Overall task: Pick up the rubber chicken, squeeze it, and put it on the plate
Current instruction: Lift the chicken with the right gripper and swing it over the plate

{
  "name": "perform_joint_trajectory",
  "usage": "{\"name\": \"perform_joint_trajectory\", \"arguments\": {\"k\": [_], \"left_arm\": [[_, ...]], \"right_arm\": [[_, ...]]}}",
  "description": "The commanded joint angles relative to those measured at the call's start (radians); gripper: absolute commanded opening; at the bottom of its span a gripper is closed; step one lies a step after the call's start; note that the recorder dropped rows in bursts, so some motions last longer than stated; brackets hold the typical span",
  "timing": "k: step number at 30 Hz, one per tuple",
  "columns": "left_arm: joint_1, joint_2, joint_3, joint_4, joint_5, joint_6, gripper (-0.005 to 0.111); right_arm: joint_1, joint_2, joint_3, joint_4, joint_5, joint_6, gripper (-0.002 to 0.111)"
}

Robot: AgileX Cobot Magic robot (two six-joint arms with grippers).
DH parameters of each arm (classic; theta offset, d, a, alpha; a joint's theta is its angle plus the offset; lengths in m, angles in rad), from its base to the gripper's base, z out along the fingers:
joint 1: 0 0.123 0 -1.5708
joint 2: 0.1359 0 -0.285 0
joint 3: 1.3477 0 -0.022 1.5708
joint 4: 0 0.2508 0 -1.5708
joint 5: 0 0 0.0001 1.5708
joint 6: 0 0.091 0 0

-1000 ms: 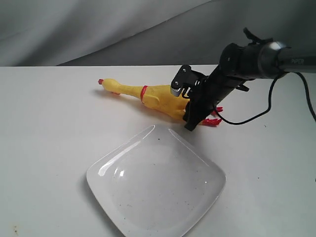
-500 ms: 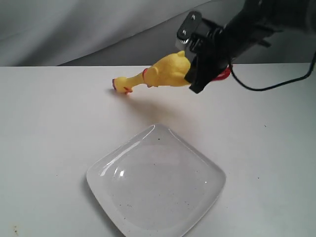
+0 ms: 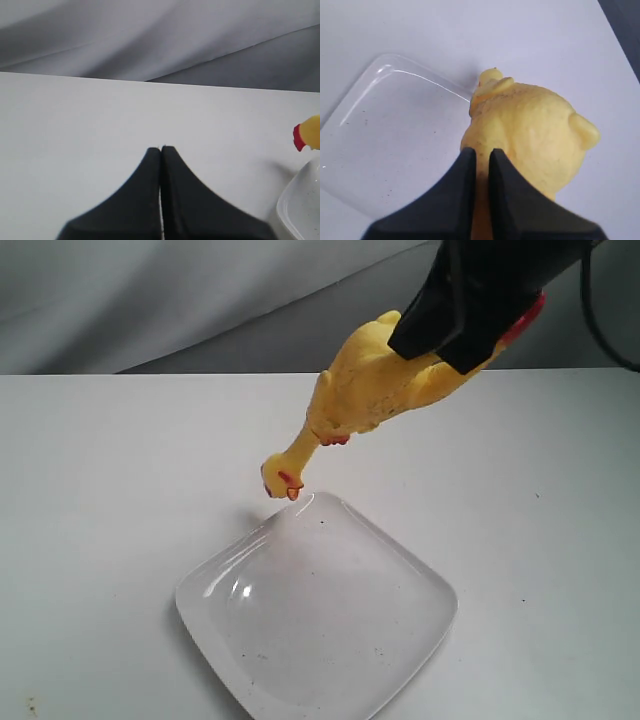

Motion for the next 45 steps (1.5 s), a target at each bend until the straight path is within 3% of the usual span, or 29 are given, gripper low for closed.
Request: {"name": "perform_joint_trajectory", "arguments": {"k": [1,10,22,24,29,34,39,41,45], "left_arm": [[0.001,-0.003,0.005,-0.007,-0.005,-0.002,0.0],[0.001,-0.003,0.005,-0.007,-0.005,-0.002,0.0],[0.001,-0.003,0.005,-0.007,-0.005,-0.002,0.0],[0.001,-0.003,0.005,0.046,-0.072,0.007,0.0],[0.001,-0.003,0.005,0.045,-0.402,0.004,0.0],[0.001,-0.003,0.005,0.045,-0.581,-0.009,0.0],[0.001,-0.003,0.005,0.053,-0.697,-0.194,0.0],[0.001,-0.003,0.005,0.104,-0.655,-0.378,0.0],[0.001,-0.003,0.005,0.214,-0.569,-0.542,0.0]], "right_arm": [[0.078,-0.111,-0.006,-0.016,0.031,0.059,0.0],[0.175,-0.17,-0.006,-0.026,0.064,0.126,0.0],[0.184,-0.17,0.077,-0.023,0.064,0.125,0.0],[0.184,-0.17,0.077,-0.023,0.064,0.125,0.0],[0.184,-0.17,0.077,-0.015,0.064,0.123,0.0],[0.184,-0.172,0.077,0.026,0.064,0.121,0.0],[0.184,-0.176,0.077,0.032,0.064,0.114,0.0],[0.184,-0.178,0.077,0.041,0.064,0.104,0.0],[0.184,-0.18,0.077,0.043,0.064,0.104,0.0]]}}
